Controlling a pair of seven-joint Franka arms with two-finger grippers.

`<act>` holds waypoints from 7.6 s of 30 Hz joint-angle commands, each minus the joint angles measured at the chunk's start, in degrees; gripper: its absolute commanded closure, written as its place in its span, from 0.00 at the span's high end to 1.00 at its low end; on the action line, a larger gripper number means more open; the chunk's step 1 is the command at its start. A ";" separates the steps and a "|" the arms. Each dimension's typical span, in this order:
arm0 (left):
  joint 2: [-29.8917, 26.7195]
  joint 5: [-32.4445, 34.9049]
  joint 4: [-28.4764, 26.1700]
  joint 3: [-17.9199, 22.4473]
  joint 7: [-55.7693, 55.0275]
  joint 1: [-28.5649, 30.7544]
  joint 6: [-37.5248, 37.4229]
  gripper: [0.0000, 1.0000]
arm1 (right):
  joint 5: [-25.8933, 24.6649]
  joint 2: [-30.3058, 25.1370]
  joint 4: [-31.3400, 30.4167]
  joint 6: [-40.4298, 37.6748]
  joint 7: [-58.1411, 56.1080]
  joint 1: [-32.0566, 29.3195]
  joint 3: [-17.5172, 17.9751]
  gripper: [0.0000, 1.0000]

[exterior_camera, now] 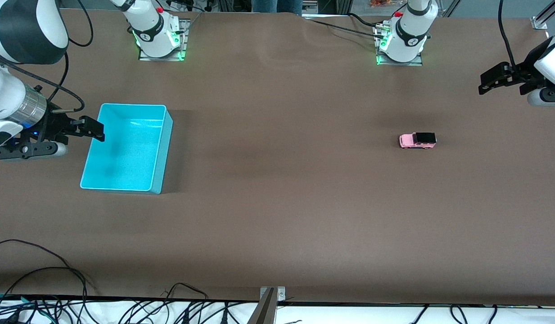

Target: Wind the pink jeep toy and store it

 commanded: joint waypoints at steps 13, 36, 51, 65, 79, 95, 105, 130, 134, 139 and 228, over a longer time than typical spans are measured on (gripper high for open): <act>1.05 -0.18 1.17 -0.34 -0.10 -0.61 -0.24 1.00 | -0.20 -0.30 0.05 0.07 -0.14 0.02 -0.01 1.00; 3.07 2.36 0.47 -0.26 -0.28 0.17 5.81 1.00 | -0.20 -0.30 0.05 0.16 -0.14 -0.07 -0.01 1.00; 3.34 4.48 -2.78 -0.17 -0.19 0.18 7.23 1.00 | -0.20 -0.30 0.05 0.16 -0.14 -0.07 -0.01 1.00; 6.15 4.39 -4.28 -0.17 -0.10 0.79 8.46 1.00 | -0.11 -0.30 0.05 0.16 -0.14 -0.07 -0.01 1.00; 1.49 1.14 -13.06 -0.25 0.08 2.55 11.36 1.00 | -0.20 -0.30 0.05 0.16 -0.14 -0.07 -0.01 1.00; 1.40 -2.38 -28.62 -0.25 1.83 6.59 26.03 1.00 | -0.11 -0.30 0.05 0.16 -0.14 -0.16 -0.01 1.00; 1.23 -1.59 -32.22 -0.25 3.50 5.36 31.65 1.00 | -0.20 -0.30 0.05 0.16 -0.14 -0.16 -0.01 1.00; 0.61 -1.50 -45.84 -0.25 43.83 5.27 47.82 1.00 | -0.11 -0.30 0.05 0.16 -0.14 -0.24 -0.10 1.00; 0.96 -1.50 -49.10 -0.17 48.67 5.45 53.18 1.00 | -0.11 -0.21 0.05 0.16 -0.14 -0.24 -0.10 1.00; 1.75 -1.50 -49.98 -0.25 55.88 5.36 56.62 1.00 | -0.11 -0.21 0.05 0.16 -0.14 -0.24 -0.10 1.00; 14.32 0.17 -51.74 -0.25 84.27 3.96 68.66 0.00 | -0.02 -0.21 0.05 0.16 -0.14 -0.33 -0.10 1.00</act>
